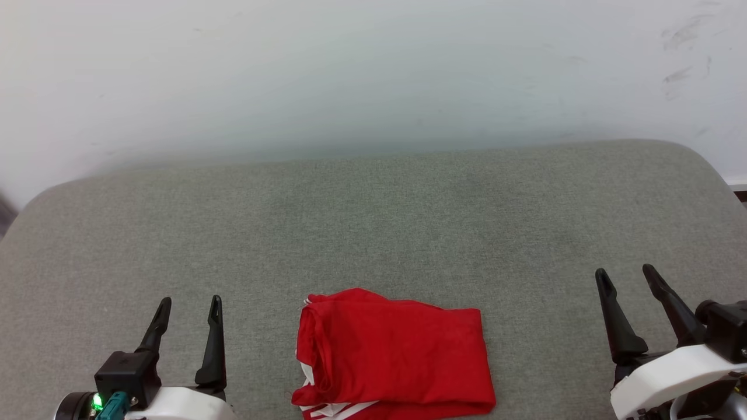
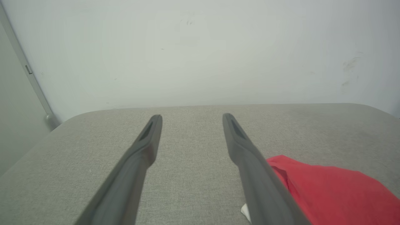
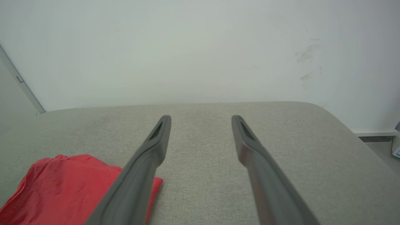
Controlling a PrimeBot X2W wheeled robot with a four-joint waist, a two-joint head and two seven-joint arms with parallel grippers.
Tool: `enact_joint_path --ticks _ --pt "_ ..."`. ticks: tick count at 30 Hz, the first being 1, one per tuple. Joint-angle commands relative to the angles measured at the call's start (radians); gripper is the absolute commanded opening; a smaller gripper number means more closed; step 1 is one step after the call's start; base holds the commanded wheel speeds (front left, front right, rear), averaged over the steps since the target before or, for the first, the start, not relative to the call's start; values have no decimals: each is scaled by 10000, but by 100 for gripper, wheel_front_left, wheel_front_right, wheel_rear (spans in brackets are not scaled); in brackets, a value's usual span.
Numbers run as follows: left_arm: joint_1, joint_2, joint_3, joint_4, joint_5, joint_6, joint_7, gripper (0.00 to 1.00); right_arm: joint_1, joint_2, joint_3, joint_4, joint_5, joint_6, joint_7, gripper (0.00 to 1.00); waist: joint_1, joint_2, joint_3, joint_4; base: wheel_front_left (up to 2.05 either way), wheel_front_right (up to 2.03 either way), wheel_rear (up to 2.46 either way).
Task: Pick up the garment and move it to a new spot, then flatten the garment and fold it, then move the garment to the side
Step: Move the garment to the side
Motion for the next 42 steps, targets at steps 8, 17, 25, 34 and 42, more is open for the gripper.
enact_joint_path --ticks 8,17,25,34,42 --pt "-228 -170 85 -43 114 -134 -63 100 101 20 -939 768 1115 0 1208 100 1 0 215 423 0 0 0" --pt "-635 -382 18 -265 335 -425 -76 100 -310 -541 -313 2262 3214 0 4404 100 1 0 971 1237 0 0 0" --pt "-1344 -638 74 -177 528 -866 -82 100 -1414 -431 973 3332 4565 0 5387 100 1 0 2018 1700 0 0 0" --pt "-1703 -771 264 0 715 -1201 -84 100 -1991 -226 1627 4695 5023 -11 5772 0 1 0 2625 1785 0 0 0" --pt "-1406 -736 300 241 826 -1287 -84 100 -2356 -684 2297 4549 4941 -8 5363 0 1 0 1931 1076 0 0 0"
